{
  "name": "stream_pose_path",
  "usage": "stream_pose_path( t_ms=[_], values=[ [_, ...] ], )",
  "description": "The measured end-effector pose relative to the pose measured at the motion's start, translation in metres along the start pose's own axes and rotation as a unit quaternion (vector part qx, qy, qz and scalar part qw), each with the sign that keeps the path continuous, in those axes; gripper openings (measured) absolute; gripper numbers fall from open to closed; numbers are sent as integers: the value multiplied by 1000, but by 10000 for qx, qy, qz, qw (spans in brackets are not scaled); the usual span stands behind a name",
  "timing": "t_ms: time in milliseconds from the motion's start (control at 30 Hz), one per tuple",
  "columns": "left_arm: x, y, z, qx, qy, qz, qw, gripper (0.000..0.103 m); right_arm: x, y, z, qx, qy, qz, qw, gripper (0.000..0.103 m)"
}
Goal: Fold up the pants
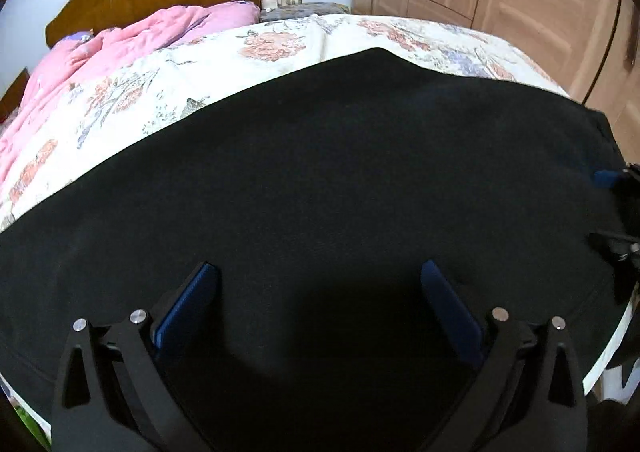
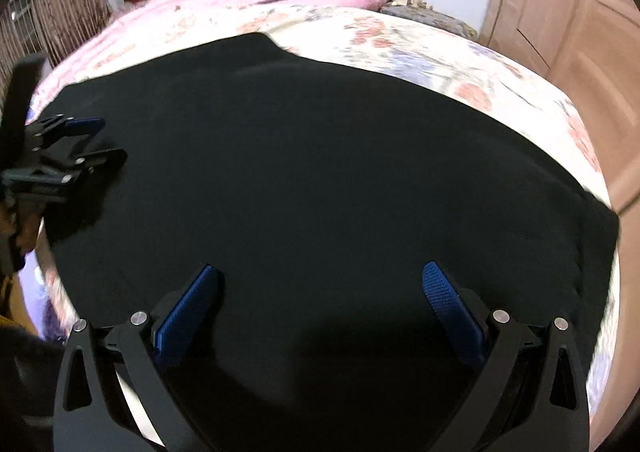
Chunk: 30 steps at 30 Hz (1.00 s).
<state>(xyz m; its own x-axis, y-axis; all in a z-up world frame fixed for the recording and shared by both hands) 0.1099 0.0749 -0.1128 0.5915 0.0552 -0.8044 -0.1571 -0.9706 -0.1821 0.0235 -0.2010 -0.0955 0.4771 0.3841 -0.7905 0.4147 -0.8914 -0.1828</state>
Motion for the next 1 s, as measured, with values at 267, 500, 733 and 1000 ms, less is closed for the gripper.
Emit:
stream_pose_path(
  t_ms=[267, 500, 733, 1000],
  values=[
    [-34, 95, -66, 922, 491, 538, 9931, 101, -33, 4, 3, 208, 432, 339, 9983, 98],
    [21, 199, -106, 1583, 330, 979, 9820, 102, -34, 16, 20, 236, 288, 385, 9986, 98],
    [20, 205, -113, 1497, 473, 856, 9839, 102, -52, 29, 7, 314, 698, 281, 9967, 98],
    [32, 195, -121, 1141, 525, 792, 9889, 102, 5, 104, -35, 397, -257, 389, 9981, 99]
  ],
)
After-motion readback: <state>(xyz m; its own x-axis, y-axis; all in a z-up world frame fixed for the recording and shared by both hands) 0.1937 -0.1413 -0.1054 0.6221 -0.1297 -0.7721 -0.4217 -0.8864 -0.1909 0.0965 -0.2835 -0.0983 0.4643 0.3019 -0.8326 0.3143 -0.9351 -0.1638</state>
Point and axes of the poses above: each gripper's, at about its wrist camera, not at the fingertips, and x roughly the way its jaws point, y to its right, z to its underside, the point moved 6 cm from there along x, roughly the way its jaws point, and after that the axes turned 11 degrees about -z, right-handed, at the moved point
